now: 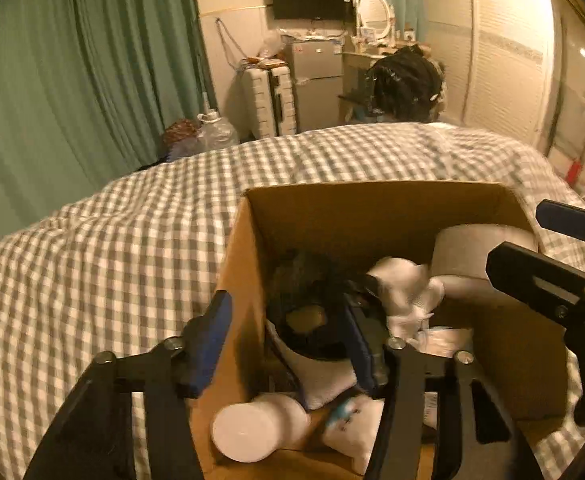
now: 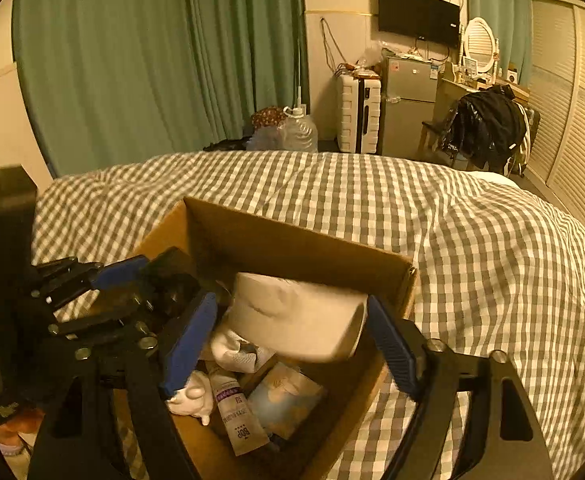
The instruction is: Organize objects
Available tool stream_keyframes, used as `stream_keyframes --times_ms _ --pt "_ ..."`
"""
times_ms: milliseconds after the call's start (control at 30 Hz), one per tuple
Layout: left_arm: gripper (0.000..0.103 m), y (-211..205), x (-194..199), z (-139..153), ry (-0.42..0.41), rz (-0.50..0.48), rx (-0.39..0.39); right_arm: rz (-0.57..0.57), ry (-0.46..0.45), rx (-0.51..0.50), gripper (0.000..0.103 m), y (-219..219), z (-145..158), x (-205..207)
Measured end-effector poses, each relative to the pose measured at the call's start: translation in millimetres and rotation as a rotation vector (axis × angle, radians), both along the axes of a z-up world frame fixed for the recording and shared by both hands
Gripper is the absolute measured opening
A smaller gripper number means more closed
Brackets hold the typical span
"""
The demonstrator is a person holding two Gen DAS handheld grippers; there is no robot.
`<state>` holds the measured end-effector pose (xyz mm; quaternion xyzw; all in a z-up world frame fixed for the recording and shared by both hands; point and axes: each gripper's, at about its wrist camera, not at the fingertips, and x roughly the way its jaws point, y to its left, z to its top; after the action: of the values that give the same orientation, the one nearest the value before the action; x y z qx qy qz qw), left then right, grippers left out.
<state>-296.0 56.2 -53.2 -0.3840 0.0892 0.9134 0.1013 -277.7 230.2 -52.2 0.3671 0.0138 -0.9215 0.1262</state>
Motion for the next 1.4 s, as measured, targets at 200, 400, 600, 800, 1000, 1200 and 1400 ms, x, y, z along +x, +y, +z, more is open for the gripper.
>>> stream_keyframes --times_ms 200,400,600,800,1000,1200,1400 --pt "0.083 -3 15 17 0.010 -0.002 0.020 -0.022 0.047 0.018 0.093 0 18 16" --pt "0.085 -7 38 58 0.056 0.000 0.043 -0.034 0.090 0.009 0.093 3 50 36" --pt "0.097 -10 76 123 0.169 0.004 0.058 -0.045 0.188 0.021 0.093 4 106 79" --pt "0.101 -24 124 185 0.296 0.054 0.086 -0.063 0.296 0.019 0.093 10 164 132" --pt "0.103 -49 159 226 0.378 0.099 0.136 -0.089 0.416 0.021 0.097 17 207 178" --pt "0.103 -62 194 233 0.489 0.117 0.155 -0.100 0.522 -0.002 0.102 22 217 210" --pt "0.103 -71 217 202 0.546 0.133 0.223 -0.149 0.558 -0.013 0.102 21 181 222"
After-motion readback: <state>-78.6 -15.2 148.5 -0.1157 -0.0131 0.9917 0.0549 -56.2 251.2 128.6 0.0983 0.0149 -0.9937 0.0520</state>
